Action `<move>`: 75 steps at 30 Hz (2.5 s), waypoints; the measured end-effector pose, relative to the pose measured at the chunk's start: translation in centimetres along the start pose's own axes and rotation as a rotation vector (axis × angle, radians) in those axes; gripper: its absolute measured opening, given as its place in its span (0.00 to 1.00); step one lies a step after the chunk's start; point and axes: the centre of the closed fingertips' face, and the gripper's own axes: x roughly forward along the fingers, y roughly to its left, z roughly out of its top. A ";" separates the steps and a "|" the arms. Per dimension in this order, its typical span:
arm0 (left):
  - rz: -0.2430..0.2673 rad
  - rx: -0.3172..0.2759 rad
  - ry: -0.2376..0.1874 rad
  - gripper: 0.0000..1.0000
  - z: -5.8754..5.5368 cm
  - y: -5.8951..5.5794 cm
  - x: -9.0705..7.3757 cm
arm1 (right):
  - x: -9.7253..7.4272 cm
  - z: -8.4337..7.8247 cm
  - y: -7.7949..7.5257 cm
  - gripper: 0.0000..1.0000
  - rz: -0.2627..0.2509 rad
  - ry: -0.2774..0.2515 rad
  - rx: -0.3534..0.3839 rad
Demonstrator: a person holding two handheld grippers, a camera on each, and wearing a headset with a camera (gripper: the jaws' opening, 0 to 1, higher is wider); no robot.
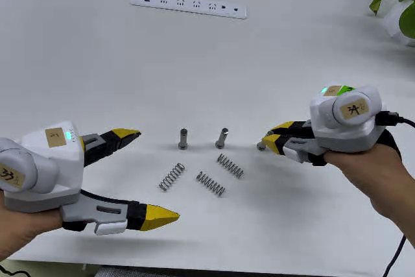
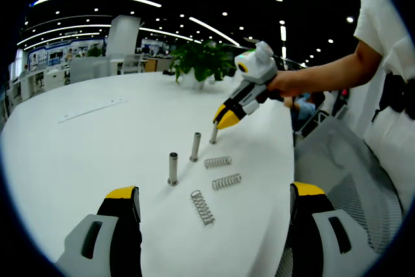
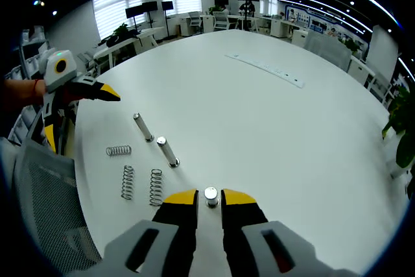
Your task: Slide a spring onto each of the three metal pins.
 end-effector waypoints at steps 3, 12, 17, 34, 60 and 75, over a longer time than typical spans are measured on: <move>-0.001 0.003 0.001 0.97 -0.1 0.0 0.0 | 0.0 0.1 0.0 0.17 0.002 -0.006 0.000; -0.002 0.008 0.007 0.97 0.1 -0.1 0.0 | -0.5 0.1 0.1 0.22 0.015 -0.021 -0.019; -0.003 0.011 0.008 0.97 0.0 0.0 0.0 | -1.1 -0.1 0.4 0.26 0.023 -0.032 -0.033; 0.000 0.023 0.010 0.97 0.5 -0.1 0.1 | -2.8 -0.4 1.1 0.50 0.092 -0.098 -0.078; 0.052 0.048 0.164 0.76 -1.3 0.3 0.6 | -5.4 -4.4 3.1 0.79 0.235 -0.120 -0.183; 0.112 0.061 0.393 0.35 -4.2 0.9 1.9 | -5.9 -5.9 2.9 0.82 0.236 -0.123 -0.195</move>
